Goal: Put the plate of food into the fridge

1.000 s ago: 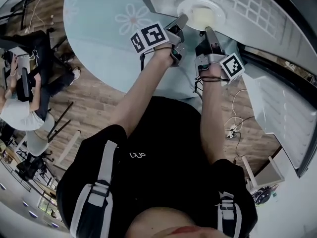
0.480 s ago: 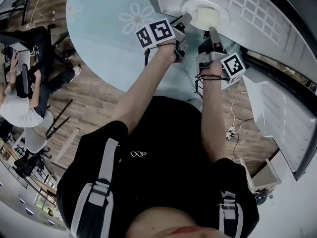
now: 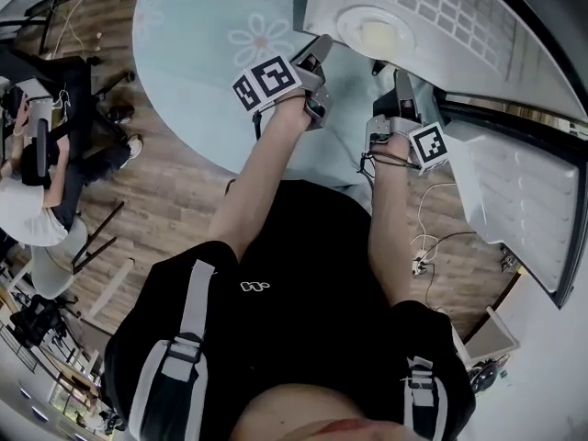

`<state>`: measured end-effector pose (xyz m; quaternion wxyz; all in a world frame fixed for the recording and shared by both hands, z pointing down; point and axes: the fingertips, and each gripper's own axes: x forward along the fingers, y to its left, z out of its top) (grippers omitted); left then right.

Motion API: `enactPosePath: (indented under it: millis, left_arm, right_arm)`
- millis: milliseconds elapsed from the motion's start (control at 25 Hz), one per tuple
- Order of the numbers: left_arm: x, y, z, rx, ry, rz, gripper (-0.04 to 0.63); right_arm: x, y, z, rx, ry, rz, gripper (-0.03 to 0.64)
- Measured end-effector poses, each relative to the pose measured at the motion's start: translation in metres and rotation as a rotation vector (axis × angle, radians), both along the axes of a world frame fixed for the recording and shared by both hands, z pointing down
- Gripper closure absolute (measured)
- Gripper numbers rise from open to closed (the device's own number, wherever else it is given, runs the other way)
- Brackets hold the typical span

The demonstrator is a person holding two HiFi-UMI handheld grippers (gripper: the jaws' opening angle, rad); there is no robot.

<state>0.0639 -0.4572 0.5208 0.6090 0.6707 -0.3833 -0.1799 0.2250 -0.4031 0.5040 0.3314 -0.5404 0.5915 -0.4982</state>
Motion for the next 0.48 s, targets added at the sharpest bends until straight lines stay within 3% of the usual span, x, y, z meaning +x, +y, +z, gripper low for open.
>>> enactPosePath:
  millis: [160, 240, 320, 480]
  left_arm:
    - [-0.007, 0.011, -0.062, 0.183, 0.08, 0.013, 0.576]
    - [-0.01, 0.02, -0.096, 0.306, 0.094, 0.036, 0.603]
    - [-0.012, 0.031, -0.125, 0.429, 0.049, 0.069, 0.603]
    - [-0.026, 0.056, -0.17, 0.654, -0.149, 0.121, 0.604]
  right_arm:
    - [-0.032, 0.006, -0.077, 0.243, 0.254, -0.161, 0.617]
    - [-0.051, 0.011, -0.106, 0.32, 0.403, -0.238, 0.617]
    - [-0.063, 0.017, -0.125, 0.354, 0.538, -0.271, 0.617]
    - [-0.082, 0.034, -0.153, 0.399, 0.727, -0.266, 0.617]
